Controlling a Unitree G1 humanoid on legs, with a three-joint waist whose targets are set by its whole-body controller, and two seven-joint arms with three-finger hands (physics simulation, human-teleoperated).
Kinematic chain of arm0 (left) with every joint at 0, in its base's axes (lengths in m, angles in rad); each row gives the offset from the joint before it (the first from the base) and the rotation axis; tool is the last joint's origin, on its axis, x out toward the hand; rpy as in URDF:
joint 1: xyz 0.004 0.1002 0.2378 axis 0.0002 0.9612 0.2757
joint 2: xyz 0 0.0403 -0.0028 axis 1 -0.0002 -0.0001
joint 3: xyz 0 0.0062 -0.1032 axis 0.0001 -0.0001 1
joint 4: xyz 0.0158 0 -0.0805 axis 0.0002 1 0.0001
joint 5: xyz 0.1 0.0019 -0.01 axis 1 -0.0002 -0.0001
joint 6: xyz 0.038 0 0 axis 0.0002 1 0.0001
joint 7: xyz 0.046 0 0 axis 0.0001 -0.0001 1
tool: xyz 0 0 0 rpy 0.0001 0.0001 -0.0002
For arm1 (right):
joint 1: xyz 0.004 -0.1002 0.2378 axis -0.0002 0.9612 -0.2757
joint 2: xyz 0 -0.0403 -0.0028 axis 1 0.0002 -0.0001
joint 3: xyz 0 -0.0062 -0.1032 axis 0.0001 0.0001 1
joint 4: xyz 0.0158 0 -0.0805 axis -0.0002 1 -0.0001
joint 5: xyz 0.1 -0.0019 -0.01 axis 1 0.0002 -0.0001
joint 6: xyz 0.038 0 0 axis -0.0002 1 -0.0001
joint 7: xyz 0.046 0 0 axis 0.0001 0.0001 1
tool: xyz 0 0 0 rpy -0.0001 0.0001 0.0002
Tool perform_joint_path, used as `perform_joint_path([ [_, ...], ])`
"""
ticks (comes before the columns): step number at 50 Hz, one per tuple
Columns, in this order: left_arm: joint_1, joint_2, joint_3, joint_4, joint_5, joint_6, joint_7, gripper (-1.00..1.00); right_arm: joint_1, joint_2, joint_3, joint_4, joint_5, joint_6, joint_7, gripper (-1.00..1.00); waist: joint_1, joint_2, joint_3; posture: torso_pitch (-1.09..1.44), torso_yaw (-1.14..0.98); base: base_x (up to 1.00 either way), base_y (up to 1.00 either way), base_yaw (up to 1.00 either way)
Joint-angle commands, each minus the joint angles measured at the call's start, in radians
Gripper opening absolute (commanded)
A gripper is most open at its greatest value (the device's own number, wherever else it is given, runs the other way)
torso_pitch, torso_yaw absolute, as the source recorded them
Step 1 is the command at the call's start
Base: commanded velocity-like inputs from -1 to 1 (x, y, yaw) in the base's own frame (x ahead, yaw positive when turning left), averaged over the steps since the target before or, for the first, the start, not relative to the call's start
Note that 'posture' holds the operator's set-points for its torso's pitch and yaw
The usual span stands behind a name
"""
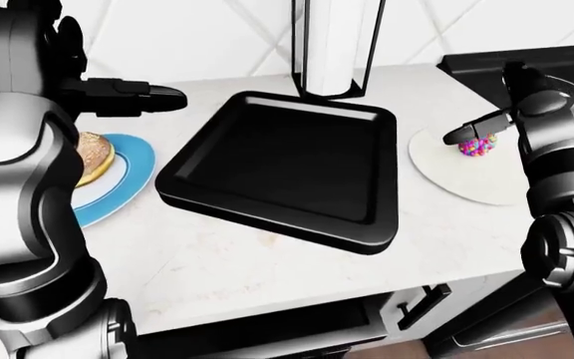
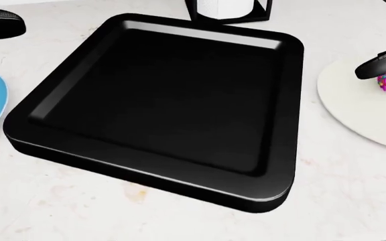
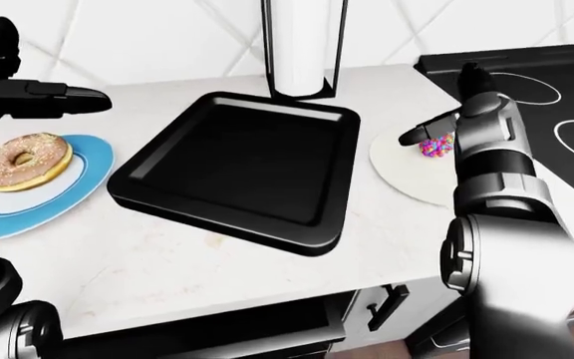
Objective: Move the dessert items from the plate to the tray.
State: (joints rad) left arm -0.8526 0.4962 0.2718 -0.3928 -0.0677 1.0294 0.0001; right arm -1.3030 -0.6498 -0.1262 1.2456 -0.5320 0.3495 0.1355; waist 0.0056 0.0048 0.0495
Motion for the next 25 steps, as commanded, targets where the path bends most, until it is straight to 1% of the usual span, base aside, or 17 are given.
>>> perform_joint_path([
  [1, -0.027, 0.015, 0.011, -0.023, 0.000, -0.032, 0.004, 1.00, -0.034, -0.012, -0.004, -0.038, -0.002, -0.018, -0.017, 1.00, 0.001, -0.003, -0.029, 0.00, 0.00, 0.00, 0.00, 0.00],
  [6, -0.025, 0.021, 0.013, -0.033, -0.004, -0.020, 0.007, 1.00, -0.024, -0.004, -0.010, -0.036, 0.009, -0.011, -0.021, 1.00, -0.001, -0.002, -0.031, 0.00, 0.00, 0.00, 0.00, 0.00],
  [23, 0.001, 0.032, 0.027, -0.046, -0.017, -0.023, 0.007, 1.00, 0.015, -0.010, 0.006, -0.047, -0.015, 0.014, -0.001, 1.00, -0.002, 0.001, -0.034, 0.00, 0.00, 0.00, 0.00, 0.00],
  [24, 0.002, 0.032, 0.027, -0.046, -0.017, -0.023, 0.007, 1.00, 0.015, -0.010, 0.006, -0.048, -0.016, 0.017, 0.003, 0.99, -0.002, 0.001, -0.034, 0.00, 0.00, 0.00, 0.00, 0.00],
  [25, 0.004, 0.033, 0.027, -0.045, -0.017, -0.026, 0.007, 1.00, 0.018, -0.010, 0.006, -0.049, -0.017, 0.015, 0.009, 0.88, -0.002, 0.001, -0.034, 0.00, 0.00, 0.00, 0.00, 0.00],
])
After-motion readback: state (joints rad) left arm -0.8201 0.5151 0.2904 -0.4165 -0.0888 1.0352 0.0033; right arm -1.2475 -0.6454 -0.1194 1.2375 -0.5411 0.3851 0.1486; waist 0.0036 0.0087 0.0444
